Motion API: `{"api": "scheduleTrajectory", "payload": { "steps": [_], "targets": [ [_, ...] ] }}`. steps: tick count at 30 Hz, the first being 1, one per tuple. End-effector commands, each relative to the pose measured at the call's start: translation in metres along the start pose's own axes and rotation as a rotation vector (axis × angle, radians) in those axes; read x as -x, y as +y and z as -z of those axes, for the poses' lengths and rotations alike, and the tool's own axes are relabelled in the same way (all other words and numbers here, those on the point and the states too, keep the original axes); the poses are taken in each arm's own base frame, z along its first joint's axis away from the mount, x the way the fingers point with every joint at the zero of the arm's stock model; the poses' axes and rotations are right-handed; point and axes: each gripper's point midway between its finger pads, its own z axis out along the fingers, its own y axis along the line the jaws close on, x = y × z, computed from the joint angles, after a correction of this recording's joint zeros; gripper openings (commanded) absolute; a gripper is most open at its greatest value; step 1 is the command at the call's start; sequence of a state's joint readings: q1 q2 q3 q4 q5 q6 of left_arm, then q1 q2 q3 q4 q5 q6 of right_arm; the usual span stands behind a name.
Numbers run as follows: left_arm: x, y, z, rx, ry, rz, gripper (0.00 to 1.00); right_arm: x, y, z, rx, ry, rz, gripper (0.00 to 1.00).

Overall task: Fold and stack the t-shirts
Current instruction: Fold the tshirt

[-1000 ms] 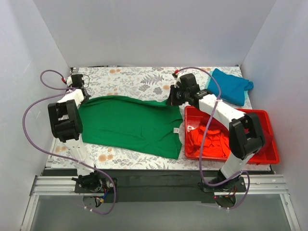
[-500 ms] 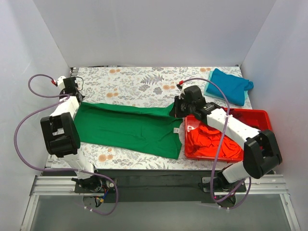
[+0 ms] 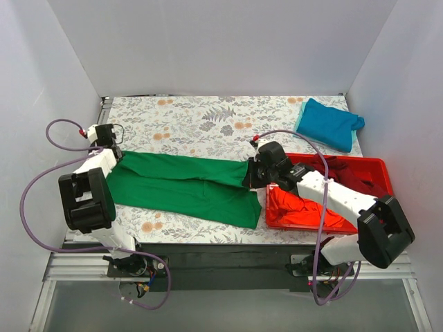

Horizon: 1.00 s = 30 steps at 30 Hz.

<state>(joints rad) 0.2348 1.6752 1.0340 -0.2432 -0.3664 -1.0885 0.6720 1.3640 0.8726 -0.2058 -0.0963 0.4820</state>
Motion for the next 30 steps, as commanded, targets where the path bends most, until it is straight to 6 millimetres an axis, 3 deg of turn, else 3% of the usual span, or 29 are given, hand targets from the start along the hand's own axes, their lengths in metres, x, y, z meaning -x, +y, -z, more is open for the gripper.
{"api": "scheduleTrajectory", "payload": {
  "steps": [1, 10, 19, 27, 28, 29, 30],
  "targets": [
    [0.010, 0.013, 0.016, 0.030, -0.037, -0.006, 0.00, 0.006, 0.006, 0.008, 0.005, -0.057, -0.006, 0.01],
    [0.003, 0.031, 0.020, 0.086, -0.033, -0.008, 0.00, -0.014, 0.009, 0.013, 0.008, -0.038, -0.009, 0.01],
    [0.009, 0.049, 0.025, 0.123, -0.056, 0.049, 0.00, -0.039, 0.003, 0.010, -0.015, 0.006, -0.009, 0.01],
    [-0.005, 0.057, 0.005, 0.145, 0.018, 0.060, 0.00, -0.053, 0.004, 0.009, -0.022, 0.033, -0.004, 0.01],
    [-0.008, 0.059, 0.003, 0.148, 0.029, 0.058, 0.04, -0.056, 0.004, 0.008, -0.022, 0.040, 0.001, 0.01],
    [-0.012, 0.059, 0.002, 0.147, 0.047, 0.054, 0.17, -0.059, 0.005, 0.008, -0.024, 0.045, 0.002, 0.01],
    [-0.016, 0.061, 0.001, 0.153, 0.057, 0.054, 0.46, -0.061, 0.004, 0.007, -0.025, 0.050, 0.005, 0.01]
  ]
}}
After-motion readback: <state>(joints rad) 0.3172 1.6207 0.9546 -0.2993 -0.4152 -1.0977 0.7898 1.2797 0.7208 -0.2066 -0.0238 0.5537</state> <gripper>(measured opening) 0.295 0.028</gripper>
